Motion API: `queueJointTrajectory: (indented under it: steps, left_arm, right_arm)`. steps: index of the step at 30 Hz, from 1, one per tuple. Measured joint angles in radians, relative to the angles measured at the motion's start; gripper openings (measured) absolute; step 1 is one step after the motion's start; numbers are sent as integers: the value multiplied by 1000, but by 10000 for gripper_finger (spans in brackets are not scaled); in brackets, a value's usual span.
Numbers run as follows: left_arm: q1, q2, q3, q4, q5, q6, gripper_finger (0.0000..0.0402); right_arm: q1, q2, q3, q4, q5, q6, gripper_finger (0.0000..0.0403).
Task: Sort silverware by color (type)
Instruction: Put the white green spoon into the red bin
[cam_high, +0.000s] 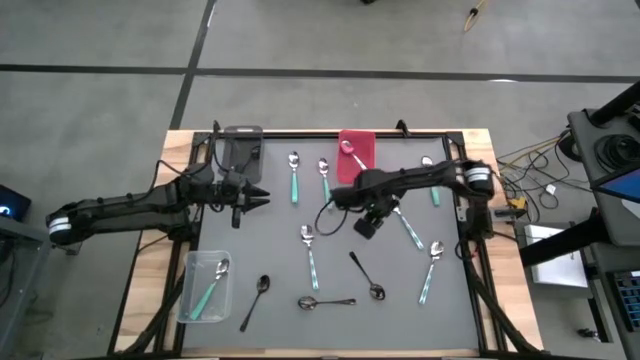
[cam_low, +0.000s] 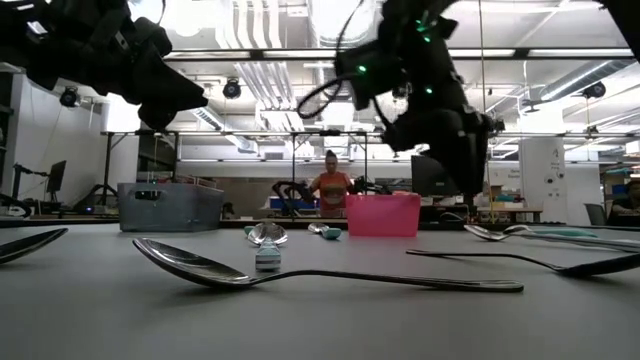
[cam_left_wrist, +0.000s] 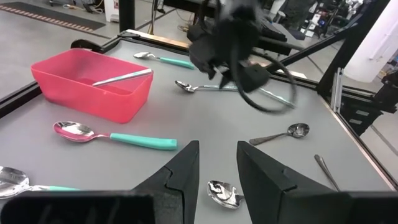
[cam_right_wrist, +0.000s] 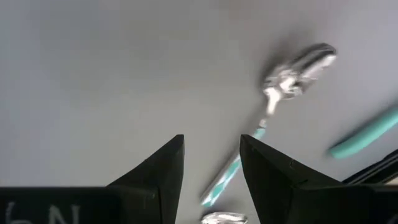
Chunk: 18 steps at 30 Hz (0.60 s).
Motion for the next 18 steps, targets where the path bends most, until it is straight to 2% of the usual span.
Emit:
queueJointTrajectory:
  steps: [10,18]
  left_arm:
    - [0,14,0,2,0,0,89]
    - [0,15,0,1,0,0,89]
  right_arm:
    - [-99,-176,-246,88,-35,60,148]
    - [-114,-258,-412,268,-52,50,148]
